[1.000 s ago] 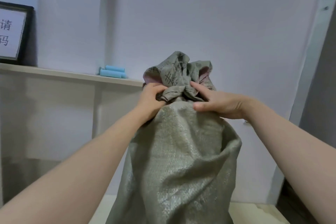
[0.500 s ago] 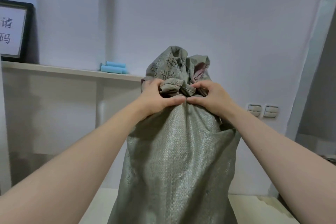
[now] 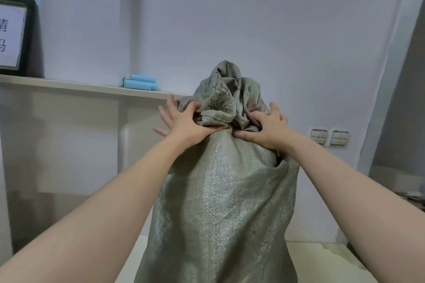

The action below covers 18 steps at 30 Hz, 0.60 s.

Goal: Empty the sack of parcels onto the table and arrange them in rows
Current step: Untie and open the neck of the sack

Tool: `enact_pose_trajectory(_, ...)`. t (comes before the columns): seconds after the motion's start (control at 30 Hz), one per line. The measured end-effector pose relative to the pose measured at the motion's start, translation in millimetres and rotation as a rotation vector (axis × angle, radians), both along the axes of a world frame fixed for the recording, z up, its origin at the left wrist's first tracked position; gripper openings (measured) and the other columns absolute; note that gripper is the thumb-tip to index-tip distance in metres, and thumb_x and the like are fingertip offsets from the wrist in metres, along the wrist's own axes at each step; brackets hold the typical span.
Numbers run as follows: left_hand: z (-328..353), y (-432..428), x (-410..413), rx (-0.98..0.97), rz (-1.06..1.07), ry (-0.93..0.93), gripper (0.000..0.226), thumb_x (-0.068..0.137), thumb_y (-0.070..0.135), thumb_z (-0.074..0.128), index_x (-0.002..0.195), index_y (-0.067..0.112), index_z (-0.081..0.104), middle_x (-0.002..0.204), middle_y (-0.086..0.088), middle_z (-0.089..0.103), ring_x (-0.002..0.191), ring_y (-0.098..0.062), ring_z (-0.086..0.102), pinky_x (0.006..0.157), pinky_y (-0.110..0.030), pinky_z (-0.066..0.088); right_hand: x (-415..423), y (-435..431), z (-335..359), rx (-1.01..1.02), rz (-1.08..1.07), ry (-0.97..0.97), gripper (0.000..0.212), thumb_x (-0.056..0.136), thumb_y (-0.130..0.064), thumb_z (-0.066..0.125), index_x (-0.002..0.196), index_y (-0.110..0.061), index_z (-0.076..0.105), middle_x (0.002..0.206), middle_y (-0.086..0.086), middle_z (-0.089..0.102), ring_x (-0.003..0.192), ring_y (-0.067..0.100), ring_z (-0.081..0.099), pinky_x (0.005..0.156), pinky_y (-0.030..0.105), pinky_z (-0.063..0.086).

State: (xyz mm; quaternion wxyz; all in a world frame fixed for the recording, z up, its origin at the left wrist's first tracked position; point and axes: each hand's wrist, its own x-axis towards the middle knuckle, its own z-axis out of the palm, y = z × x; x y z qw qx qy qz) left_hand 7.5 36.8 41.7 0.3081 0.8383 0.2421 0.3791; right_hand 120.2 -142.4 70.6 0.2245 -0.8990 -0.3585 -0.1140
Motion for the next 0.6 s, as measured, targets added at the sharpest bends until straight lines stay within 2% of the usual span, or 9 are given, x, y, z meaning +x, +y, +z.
enact_pose_trajectory(0.03, -2.2, 0.7, 0.5, -0.045, -0.062, -0.025, 0.079, 0.044, 0.078, 0.078, 0.112, 0.052, 0.049, 0.160, 0.006, -0.005, 0.148, -0.032, -0.006, 0.114, -0.065, 0.004, -0.9, -2.8, -0.7, -0.006, 0.022, 0.053, 0.070, 0.072, -0.070, 0.066, 0.133, -0.044, 0.047, 0.161, 0.008, -0.004, 0.146, 0.044, 0.006, 0.117, 0.054, 0.016)
enact_pose_trajectory(0.07, -2.8, 1.8, 0.5, -0.073, -0.121, -0.052, 0.076, 0.039, 0.079, 0.079, 0.103, 0.055, 0.048, 0.159, 0.003, 0.008, 0.147, -0.035, 0.007, 0.116, -0.062, 0.015, -1.9, -3.0, -0.8, 0.008, 0.067, 0.085, 0.070, 0.073, -0.068, 0.067, 0.134, -0.042, 0.047, 0.160, 0.007, 0.002, 0.145, 0.041, 0.015, 0.117, 0.049, 0.020)
enact_pose_trajectory(0.13, -5.6, 3.9, 5.5, -0.114, -0.165, -0.094, 0.079, 0.027, 0.086, 0.076, 0.093, 0.056, 0.044, 0.137, 0.002, 0.047, 0.131, -0.029, 0.040, 0.108, -0.052, 0.038, -1.3, 0.0, -2.4, 0.075, 0.182, 0.085, 0.061, 0.076, -0.059, 0.071, 0.128, -0.034, 0.052, 0.147, 0.004, 0.026, 0.135, 0.029, 0.037, 0.110, 0.038, 0.031)
enact_pose_trajectory(0.17, -6.7, 5.0, 8.9, -0.128, -0.178, -0.101, 0.080, 0.025, 0.088, 0.074, 0.092, 0.056, 0.043, 0.125, 0.005, 0.055, 0.126, -0.026, 0.045, 0.105, -0.050, 0.042, -1.3, 1.6, -3.5, 0.101, 0.217, 0.072, 0.055, 0.078, -0.055, 0.072, 0.124, -0.031, 0.054, 0.140, 0.004, 0.033, 0.128, 0.025, 0.042, 0.105, 0.035, 0.034)
enact_pose_trajectory(0.23, -4.4, 3.4, 6.8, -0.111, -0.185, -0.084, 0.078, 0.031, 0.086, 0.073, 0.095, 0.053, 0.043, 0.125, 0.004, 0.054, 0.130, -0.026, 0.039, 0.108, -0.050, 0.038, -1.9, 3.7, -5.4, 0.125, 0.251, 0.056, 0.047, 0.080, -0.050, 0.071, 0.119, -0.031, 0.054, 0.132, 0.004, 0.040, 0.121, 0.021, 0.046, 0.097, 0.031, 0.035)
enact_pose_trajectory(0.3, -2.2, 3.5, 3.2, -0.123, -0.243, -0.013, 0.089, 0.037, 0.086, 0.070, 0.114, 0.048, 0.045, 0.137, 0.002, 0.045, 0.140, -0.027, 0.023, 0.115, -0.052, 0.027, -0.1, 3.0, -7.4, 0.168, 0.260, 0.109, 0.050, 0.078, -0.059, 0.070, 0.118, -0.034, 0.055, 0.131, 0.003, 0.044, 0.121, 0.019, 0.047, 0.101, 0.032, 0.037)
enact_pose_trajectory(0.43, 6.3, 4.8, -4.1, -0.193, -0.349, 0.070, 0.133, 0.028, 0.102, 0.053, 0.140, 0.032, 0.039, 0.154, -0.004, 0.032, 0.147, -0.029, 0.014, 0.118, -0.054, 0.019, -7.1, 12.5, 2.4, 0.211, 0.234, 0.304, 0.093, 0.054, -0.100, 0.045, 0.122, -0.038, 0.059, 0.144, 0.004, 0.047, 0.139, 0.025, 0.036, 0.114, 0.053, 0.030)
enact_pose_trajectory(0.5, 6.0, -6.0, -8.8, -0.110, -0.296, 0.109, 0.132, 0.033, 0.101, 0.051, 0.142, 0.029, 0.033, 0.159, -0.001, 0.021, 0.149, -0.032, -0.003, 0.119, -0.056, 0.010, -4.9, 24.7, 6.9, 0.324, 0.183, 0.440, 0.115, 0.046, -0.106, 0.034, 0.136, -0.037, 0.053, 0.150, -0.001, 0.044, 0.145, 0.021, 0.029, 0.117, 0.051, 0.025)
enact_pose_trajectory(0.6, 0.4, -19.9, -8.1, -0.069, -0.258, 0.050, 0.113, 0.048, 0.093, 0.038, 0.137, 0.023, 0.036, 0.163, -0.002, 0.008, 0.147, -0.030, -0.020, 0.119, -0.056, -0.001, -4.8, 35.8, 6.2, 0.400, 0.092, 0.409, 0.124, 0.040, -0.103, 0.046, 0.133, -0.021, 0.056, 0.144, 0.006, 0.049, 0.130, 0.028, 0.048, 0.109, 0.049, 0.040)
